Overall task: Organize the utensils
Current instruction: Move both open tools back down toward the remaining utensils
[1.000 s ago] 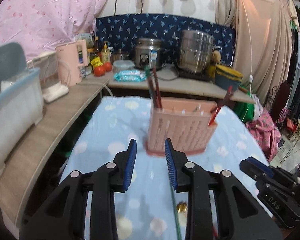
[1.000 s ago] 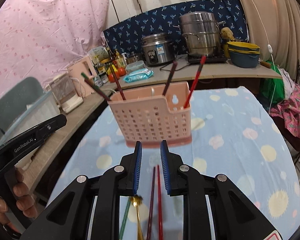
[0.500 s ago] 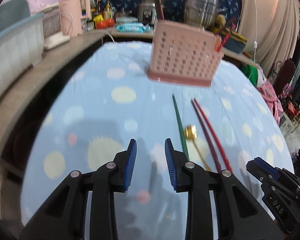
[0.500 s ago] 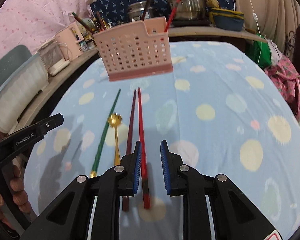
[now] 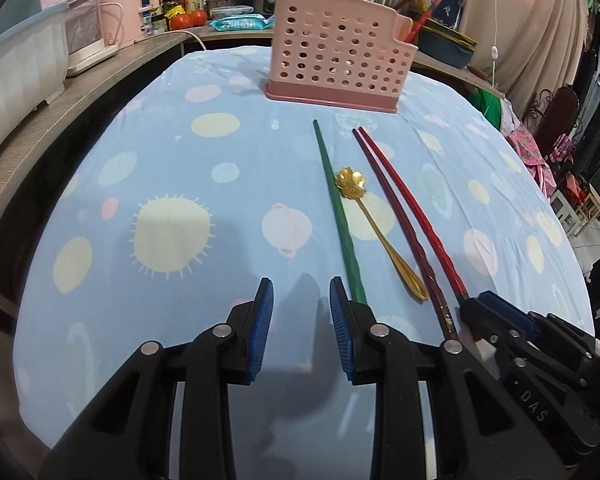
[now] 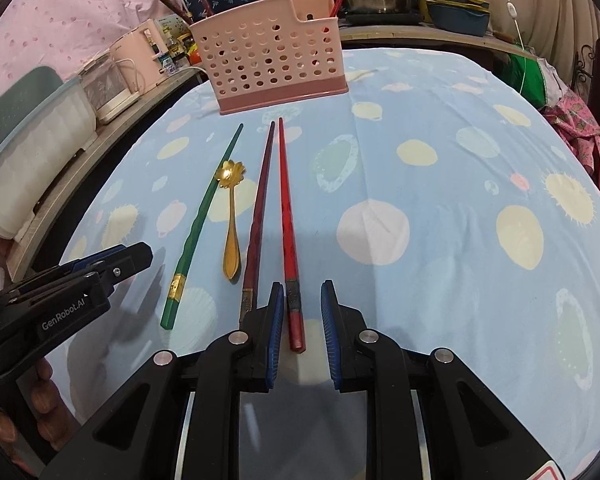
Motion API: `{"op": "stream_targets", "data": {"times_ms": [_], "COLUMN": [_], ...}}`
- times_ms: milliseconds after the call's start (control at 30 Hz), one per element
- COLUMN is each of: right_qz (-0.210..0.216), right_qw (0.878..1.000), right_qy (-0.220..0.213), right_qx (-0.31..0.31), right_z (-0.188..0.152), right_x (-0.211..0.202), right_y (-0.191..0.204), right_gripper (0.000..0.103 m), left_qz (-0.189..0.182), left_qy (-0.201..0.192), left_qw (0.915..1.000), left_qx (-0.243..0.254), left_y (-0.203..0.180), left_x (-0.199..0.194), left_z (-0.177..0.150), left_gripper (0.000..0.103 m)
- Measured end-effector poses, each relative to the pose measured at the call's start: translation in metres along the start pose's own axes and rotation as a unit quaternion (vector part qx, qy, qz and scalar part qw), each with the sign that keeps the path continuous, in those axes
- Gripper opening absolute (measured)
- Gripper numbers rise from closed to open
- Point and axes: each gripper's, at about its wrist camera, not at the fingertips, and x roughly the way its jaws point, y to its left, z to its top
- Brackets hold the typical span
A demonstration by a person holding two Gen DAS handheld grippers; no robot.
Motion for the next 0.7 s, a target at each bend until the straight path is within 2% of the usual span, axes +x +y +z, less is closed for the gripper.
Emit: {"op": "stream_targets", "data": {"times_ms": [233,300,333,700], "right_qz": [-0.004,-0.013,-0.017,-0.012], "right_qw": [1.0,1.0,1.0,1.0], "right_qy": [-0.001,-0.003,-0.003,-0.004], "right_qx": [-0.008,-0.015,-0.017,-0.011], "right_z": [-0.002,-0.002,-0.003,-0.004], "right_x": [0.002,0.002,0.002,0.002], "right_y": [0.003,0.003,0.004,0.0], "right_gripper": [0.016,0.012,0.009,0.008], "left_qz": [-0.012,-0.012,-0.012,-0.013], "left_qy": [0.009,0.009,0.008,0.016], "left_qw": [0.9998,0.9997,0.9997,0.9995], "left_qx": [0.015,0.017,0.019,0.025], "left_y": [-0.013,-0.016,-0.017,-0.022], "left_x": [0.003,0.004,0.003,0.012], "left_z": [-0.004,-0.005,-0.006,-0.009], "left_gripper": [0.029,0.037,0.038,0.038]}}
